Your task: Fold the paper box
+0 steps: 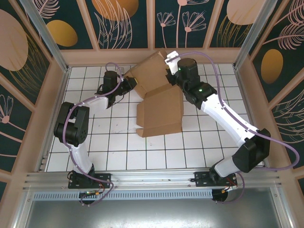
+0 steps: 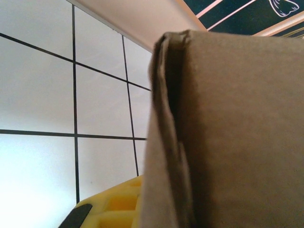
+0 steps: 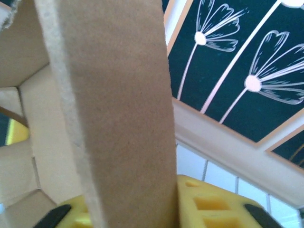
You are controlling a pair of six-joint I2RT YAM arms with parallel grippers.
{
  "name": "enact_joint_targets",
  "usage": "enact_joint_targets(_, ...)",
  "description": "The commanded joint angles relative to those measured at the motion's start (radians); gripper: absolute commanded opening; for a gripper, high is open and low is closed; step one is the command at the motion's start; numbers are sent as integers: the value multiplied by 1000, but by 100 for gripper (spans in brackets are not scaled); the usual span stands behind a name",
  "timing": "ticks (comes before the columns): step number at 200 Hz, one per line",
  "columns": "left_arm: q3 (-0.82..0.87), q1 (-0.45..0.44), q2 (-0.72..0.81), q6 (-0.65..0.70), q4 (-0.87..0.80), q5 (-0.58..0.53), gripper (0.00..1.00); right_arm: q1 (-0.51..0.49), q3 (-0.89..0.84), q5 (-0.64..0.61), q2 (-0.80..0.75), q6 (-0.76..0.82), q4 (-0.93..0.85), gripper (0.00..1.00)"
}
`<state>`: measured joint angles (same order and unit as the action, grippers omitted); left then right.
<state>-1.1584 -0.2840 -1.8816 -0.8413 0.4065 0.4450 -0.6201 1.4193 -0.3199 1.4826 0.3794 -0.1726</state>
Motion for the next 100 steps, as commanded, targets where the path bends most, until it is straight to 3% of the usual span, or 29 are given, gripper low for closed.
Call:
enact_joint_targets(1, -8, -8, 56, 10, 48, 28, 0, -51, 18, -126, 52, -2, 37, 12)
enact_joint_targets(42, 7, -8, 95, 20, -8, -65, 0, -84, -21, -294, 115, 9, 65, 0)
enact_joint_targets(100, 19, -7, 219, 81, -293, -269, 0, -133, -131, -403, 166, -104, 166, 0)
